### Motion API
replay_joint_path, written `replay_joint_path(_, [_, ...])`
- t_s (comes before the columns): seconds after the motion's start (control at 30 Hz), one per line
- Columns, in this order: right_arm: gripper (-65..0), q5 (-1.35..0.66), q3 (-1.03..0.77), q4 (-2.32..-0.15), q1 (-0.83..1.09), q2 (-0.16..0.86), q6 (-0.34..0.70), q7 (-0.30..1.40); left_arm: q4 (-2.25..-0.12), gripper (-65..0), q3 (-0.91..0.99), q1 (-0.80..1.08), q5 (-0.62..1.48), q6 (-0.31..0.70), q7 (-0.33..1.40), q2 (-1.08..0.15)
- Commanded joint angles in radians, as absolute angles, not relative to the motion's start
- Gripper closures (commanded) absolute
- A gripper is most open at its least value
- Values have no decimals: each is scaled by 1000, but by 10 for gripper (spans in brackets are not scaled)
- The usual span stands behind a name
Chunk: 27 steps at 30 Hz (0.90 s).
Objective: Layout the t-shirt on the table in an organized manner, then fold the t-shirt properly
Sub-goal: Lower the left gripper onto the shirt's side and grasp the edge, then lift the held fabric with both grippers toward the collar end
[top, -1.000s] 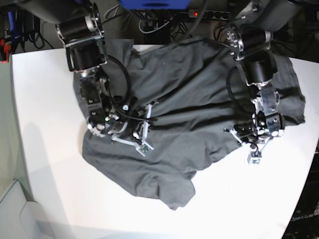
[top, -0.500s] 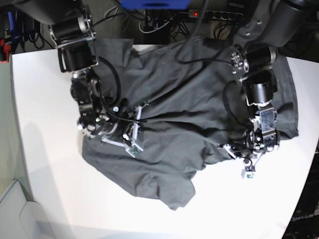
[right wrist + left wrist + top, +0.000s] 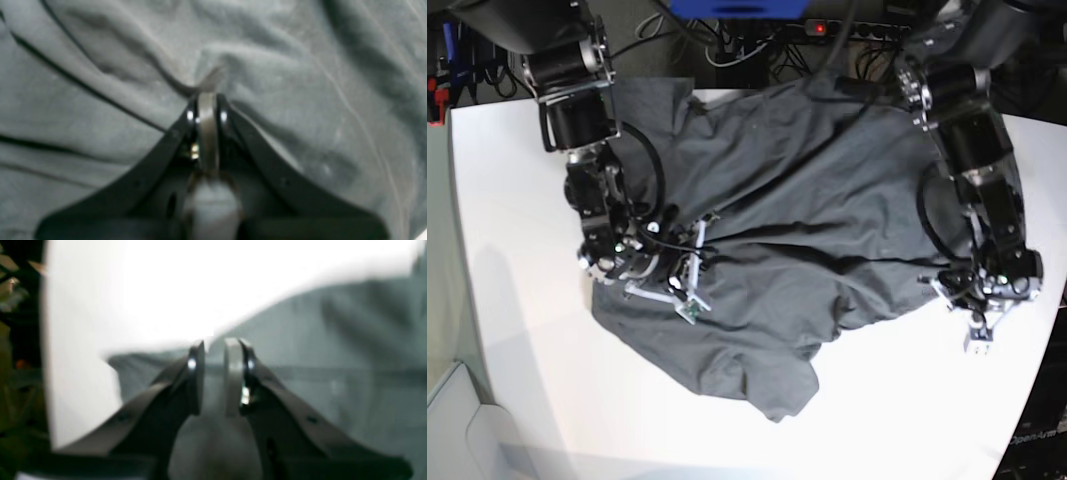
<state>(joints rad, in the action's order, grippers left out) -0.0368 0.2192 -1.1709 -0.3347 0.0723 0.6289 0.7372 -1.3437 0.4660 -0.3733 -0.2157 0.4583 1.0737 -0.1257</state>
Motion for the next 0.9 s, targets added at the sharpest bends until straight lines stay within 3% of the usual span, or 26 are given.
replay_joint_path(0.0, [0,-50,216,-1213,-360,81,630,719,-1371,-106,467,-378,-220,453,1058,-140])
replay_joint_path(0.2, [0,-54,219,-1353,-298,81,633,783,-1368,-106,469,-291,-220,453,975,-124])
replay_joint_path(0.5, [0,-58,312,-1573,-159,27,634,785,-1359,-107,467,-387,-220,447,966,-74])
replay_joint_path(0.87, [0,-51,426,-1465,-157,-65,634,756,-1007,-107,469,-530,-220,443,786,-7])
